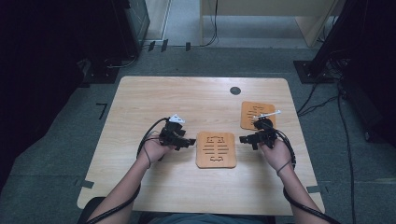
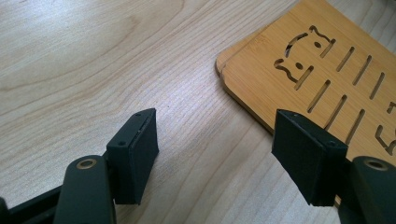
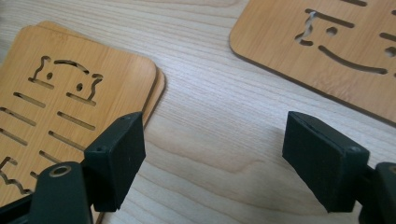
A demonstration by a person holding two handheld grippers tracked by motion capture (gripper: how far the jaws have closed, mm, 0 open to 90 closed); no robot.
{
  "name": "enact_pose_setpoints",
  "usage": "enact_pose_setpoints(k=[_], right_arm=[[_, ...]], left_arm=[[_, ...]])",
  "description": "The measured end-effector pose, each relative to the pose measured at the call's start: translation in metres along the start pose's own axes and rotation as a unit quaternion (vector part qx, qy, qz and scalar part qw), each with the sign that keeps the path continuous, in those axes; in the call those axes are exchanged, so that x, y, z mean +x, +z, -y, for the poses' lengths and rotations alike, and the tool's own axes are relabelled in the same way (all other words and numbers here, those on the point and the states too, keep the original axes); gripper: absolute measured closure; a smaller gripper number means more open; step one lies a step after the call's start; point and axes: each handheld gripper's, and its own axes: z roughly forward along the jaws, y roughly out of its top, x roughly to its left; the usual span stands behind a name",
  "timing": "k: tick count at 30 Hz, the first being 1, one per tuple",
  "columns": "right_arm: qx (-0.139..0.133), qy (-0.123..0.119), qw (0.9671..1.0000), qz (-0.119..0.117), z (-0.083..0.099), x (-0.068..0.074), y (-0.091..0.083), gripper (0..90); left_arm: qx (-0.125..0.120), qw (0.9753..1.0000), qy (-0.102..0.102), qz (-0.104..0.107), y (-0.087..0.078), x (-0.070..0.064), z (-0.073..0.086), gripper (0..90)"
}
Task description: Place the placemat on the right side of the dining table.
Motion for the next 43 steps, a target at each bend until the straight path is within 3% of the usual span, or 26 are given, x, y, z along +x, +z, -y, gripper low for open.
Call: enact_pose_setpoints(k=[12, 25, 33, 43], right_arm=[[0.002, -0.005, 0.9998, -0.017, 0.005, 0.011, 0.009, 21.4], [-0.007, -0.037, 0.9993, -0.004, 0.007, 0.023, 0.019, 19.5], [-0.029, -0.081, 0.9961, 0.019, 0.011, 0.034, 0.027, 14.5], [-0.032, -0.083, 0.9960, 0.015, 0.011, 0.034, 0.027, 14.6]], left_arm=[[-0.001, 1.0000, 0.005, -0.001, 0.001, -0.001, 0.000, 30.1], [-0.003, 0.9999, 0.013, -0.002, 0.002, -0.002, 0.000, 29.1], [-0.006, 0.9998, 0.018, -0.004, 0.004, -0.003, 0.000, 27.9], [-0.009, 0.9998, 0.016, -0.004, 0.004, -0.001, 0.000, 28.0]])
